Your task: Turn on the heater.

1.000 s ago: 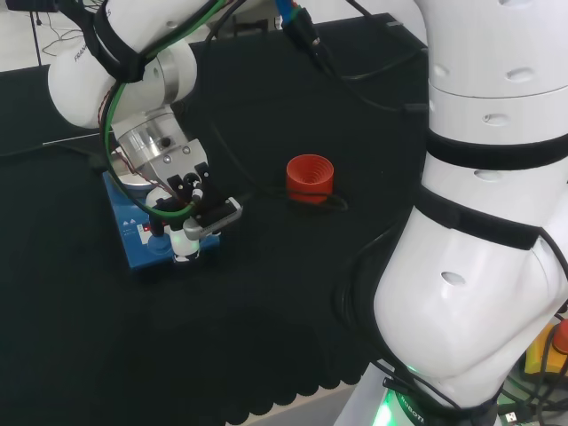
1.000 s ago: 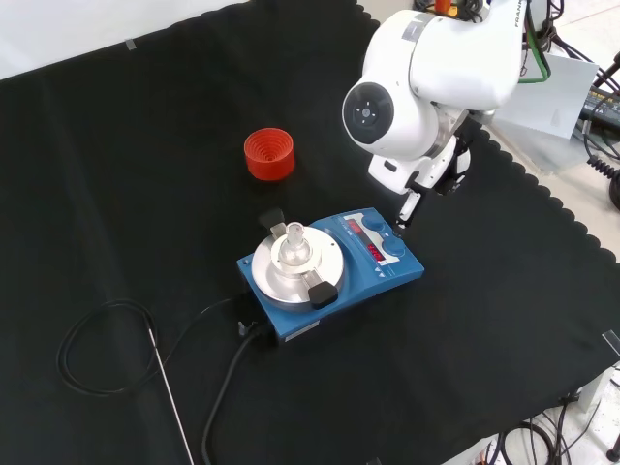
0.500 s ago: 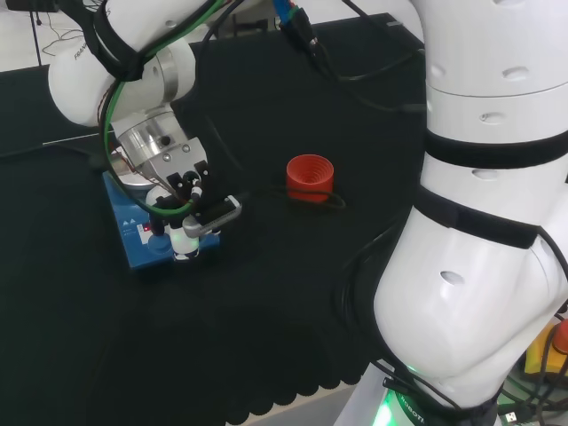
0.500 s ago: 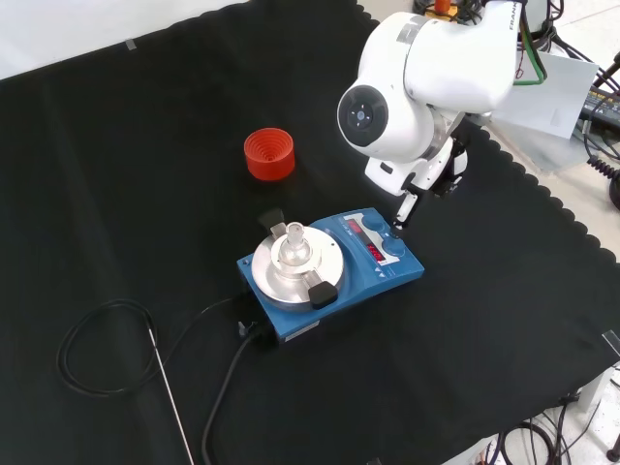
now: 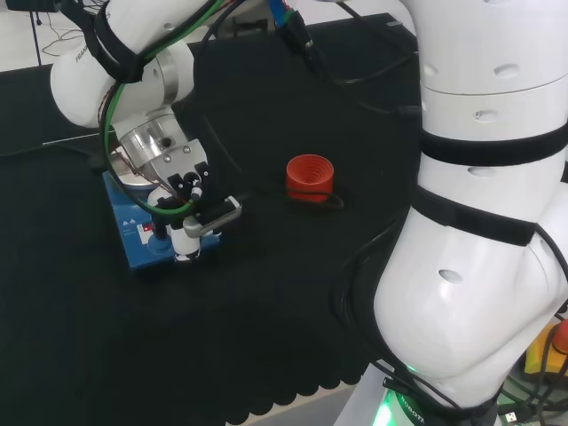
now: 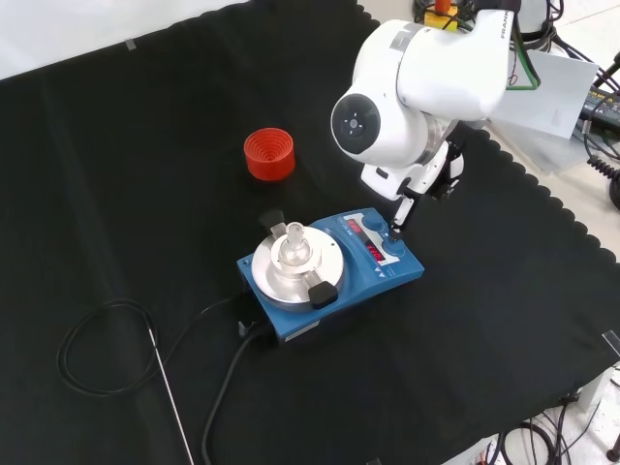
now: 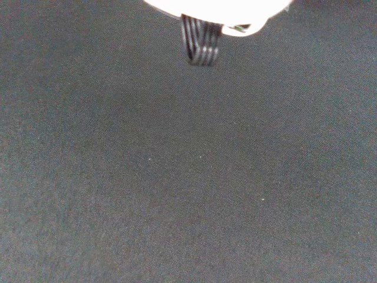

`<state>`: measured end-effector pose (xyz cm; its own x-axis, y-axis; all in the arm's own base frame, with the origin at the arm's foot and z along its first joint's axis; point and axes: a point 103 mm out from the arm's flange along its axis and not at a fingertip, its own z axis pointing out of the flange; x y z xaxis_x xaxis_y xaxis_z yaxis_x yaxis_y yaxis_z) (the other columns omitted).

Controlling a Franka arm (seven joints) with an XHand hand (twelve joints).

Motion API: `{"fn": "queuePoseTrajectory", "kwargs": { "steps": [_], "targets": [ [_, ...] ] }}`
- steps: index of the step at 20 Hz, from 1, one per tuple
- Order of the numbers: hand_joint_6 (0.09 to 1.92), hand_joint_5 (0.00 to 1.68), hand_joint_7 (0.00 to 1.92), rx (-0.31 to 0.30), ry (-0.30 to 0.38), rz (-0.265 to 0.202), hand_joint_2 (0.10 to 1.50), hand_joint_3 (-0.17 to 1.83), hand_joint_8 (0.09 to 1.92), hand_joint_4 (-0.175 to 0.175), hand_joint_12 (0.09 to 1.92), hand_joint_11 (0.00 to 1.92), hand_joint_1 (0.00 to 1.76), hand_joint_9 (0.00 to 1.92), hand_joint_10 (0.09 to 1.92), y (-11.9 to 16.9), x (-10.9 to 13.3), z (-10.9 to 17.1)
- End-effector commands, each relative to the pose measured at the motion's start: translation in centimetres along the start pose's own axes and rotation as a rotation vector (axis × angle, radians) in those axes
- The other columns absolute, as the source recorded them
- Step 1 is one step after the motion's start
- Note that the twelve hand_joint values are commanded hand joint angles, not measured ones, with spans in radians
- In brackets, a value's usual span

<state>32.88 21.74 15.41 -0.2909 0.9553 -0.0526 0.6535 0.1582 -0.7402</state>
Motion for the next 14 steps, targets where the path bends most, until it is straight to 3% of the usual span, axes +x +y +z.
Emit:
{"fn": "queuePoseTrajectory", "kwargs": {
  "steps": [1, 14],
  "targets": [
    [0.19, 0.31, 1.37, -0.001, 0.006, -0.008, 0.70, 0.96, 1.53, -0.035, 1.33, 1.17, 1.38, 1.53, 1.41, 0.51, -0.15, 0.01],
    [0.19, 0.32, 1.37, 0.014, 0.002, -0.006, 0.70, 0.97, 1.53, -0.036, 1.33, 1.17, 1.38, 1.53, 1.41, 0.85, -0.15, -0.01]
  ]
}}
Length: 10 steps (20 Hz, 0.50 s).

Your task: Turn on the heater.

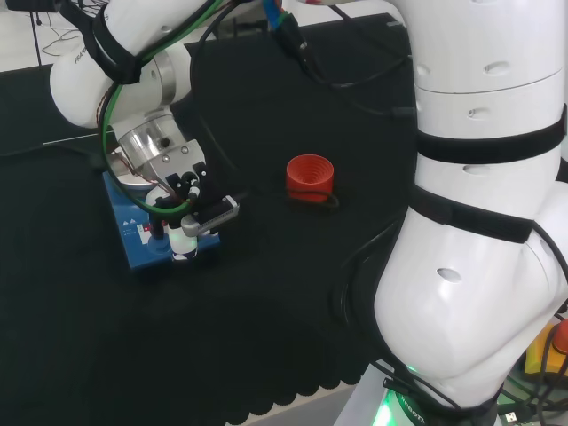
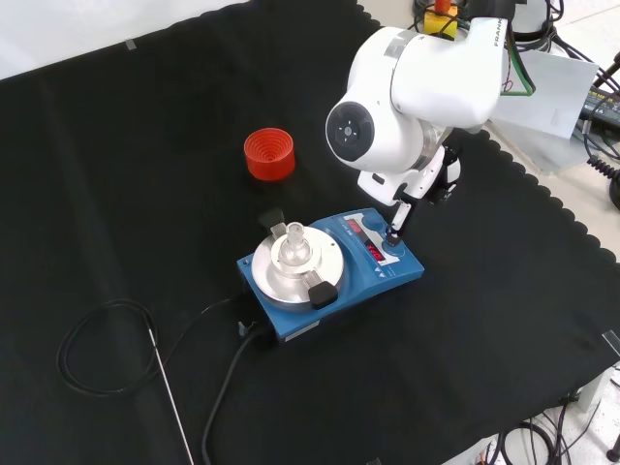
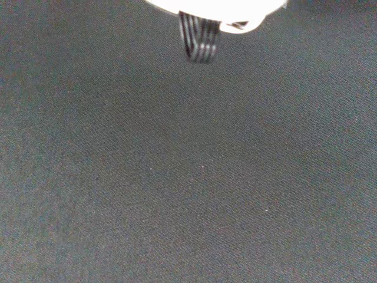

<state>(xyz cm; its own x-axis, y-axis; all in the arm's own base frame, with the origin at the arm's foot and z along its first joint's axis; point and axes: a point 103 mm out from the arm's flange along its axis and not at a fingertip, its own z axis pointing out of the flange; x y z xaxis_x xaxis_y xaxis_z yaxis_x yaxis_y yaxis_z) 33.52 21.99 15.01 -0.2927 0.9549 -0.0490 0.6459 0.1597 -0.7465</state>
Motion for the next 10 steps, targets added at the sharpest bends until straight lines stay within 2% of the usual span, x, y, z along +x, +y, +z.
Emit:
{"fn": "queuePoseTrajectory", "kwargs": {
  "steps": [1, 6, 10],
  "targets": [
    [0.19, 0.32, 1.37, 0.006, 0.002, -0.002, 0.70, 0.97, 1.53, -0.037, 1.33, 1.17, 1.38, 1.53, 1.41, 0.15, -0.29, 0.31],
    [0.19, 0.33, 1.37, 0.014, 0.002, 0.000, 0.70, 0.97, 1.53, -0.037, 1.33, 1.17, 1.38, 1.53, 1.41, 0.09, -0.35, 0.37],
    [0.19, 0.34, 1.37, -0.002, -0.002, -0.001, 0.70, 0.97, 1.53, -0.037, 1.33, 1.17, 1.38, 1.53, 1.41, -0.51, -0.28, -0.32]
  ]
}}
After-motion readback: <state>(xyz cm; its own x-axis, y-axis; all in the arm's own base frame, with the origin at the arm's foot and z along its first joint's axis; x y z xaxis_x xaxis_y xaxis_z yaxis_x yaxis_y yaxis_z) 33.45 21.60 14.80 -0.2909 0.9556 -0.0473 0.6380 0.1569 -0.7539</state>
